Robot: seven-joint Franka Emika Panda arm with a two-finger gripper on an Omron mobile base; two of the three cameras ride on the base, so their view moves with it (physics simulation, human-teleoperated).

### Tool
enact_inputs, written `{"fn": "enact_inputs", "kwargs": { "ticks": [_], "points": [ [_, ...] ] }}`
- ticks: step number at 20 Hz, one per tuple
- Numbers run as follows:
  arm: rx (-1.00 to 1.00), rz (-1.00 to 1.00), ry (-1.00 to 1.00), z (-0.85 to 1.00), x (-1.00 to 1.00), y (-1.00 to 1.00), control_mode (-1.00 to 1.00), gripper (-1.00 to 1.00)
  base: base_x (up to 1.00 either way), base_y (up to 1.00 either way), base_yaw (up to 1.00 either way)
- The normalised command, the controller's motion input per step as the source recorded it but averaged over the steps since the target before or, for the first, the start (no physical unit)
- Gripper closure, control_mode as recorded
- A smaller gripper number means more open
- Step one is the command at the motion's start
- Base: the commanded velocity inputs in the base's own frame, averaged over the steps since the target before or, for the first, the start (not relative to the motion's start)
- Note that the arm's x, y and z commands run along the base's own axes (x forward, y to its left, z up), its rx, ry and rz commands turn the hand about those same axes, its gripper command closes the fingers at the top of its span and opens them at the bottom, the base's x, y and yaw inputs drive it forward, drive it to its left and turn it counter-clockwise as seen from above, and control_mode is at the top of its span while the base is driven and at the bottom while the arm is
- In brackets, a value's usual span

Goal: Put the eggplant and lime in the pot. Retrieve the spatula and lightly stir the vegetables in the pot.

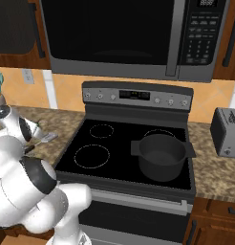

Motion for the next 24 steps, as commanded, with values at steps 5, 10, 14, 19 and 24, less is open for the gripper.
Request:
{"fn": "enact_inputs", "kwargs": {
  "ticks": [5,10,14,19,24],
  "points": [
    [0.02,-0.11,0.00,1.00,-0.01,-1.00,-1.00,1.00,0.00,0.00,0.00],
    [0.00,-0.11,0.00,0.96,0.00,-1.00,-1.00,1.00,0.00,0.00,0.00],
    [0.00,-0.07,0.00,0.30,0.00,-1.00,-1.00,1.00,0.00,0.00,0.00],
    [0.00,-0.09,0.00,0.00,-0.09,-1.00,-1.00,1.00,0.00,0.00,0.00],
    [0.00,-0.08,0.00,0.14,-0.02,-1.00,-1.00,1.00,0.00,0.00,0.00]
  ]
}}
